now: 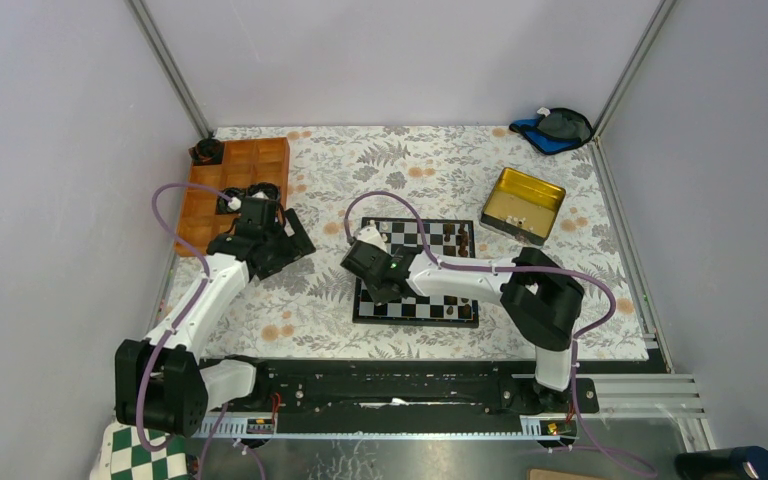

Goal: Set up the chess pieces on the board
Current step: Place the chess piece on the chessboard.

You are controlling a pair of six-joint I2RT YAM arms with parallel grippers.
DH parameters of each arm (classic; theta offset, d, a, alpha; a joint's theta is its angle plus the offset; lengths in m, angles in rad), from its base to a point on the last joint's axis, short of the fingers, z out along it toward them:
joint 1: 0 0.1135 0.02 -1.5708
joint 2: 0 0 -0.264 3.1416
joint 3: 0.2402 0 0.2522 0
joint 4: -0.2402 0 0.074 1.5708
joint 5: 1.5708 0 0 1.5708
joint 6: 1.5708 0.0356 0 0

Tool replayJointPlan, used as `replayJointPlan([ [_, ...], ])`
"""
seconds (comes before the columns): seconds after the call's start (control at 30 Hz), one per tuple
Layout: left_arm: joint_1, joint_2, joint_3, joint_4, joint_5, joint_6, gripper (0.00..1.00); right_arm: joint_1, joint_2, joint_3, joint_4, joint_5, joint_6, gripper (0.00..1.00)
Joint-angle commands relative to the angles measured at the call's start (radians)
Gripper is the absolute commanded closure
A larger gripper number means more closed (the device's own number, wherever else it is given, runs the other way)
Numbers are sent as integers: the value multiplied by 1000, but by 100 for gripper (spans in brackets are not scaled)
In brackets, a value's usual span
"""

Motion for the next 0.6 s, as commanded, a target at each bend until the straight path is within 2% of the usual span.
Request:
replayJointPlan([
  [0.0,-6,6,20,19,-17,20,1,-10,5,35,28,2,-12,100],
  [0.57,-6,12,16,21,-17,25,1,-12,19,48,20,-19,-11,100],
])
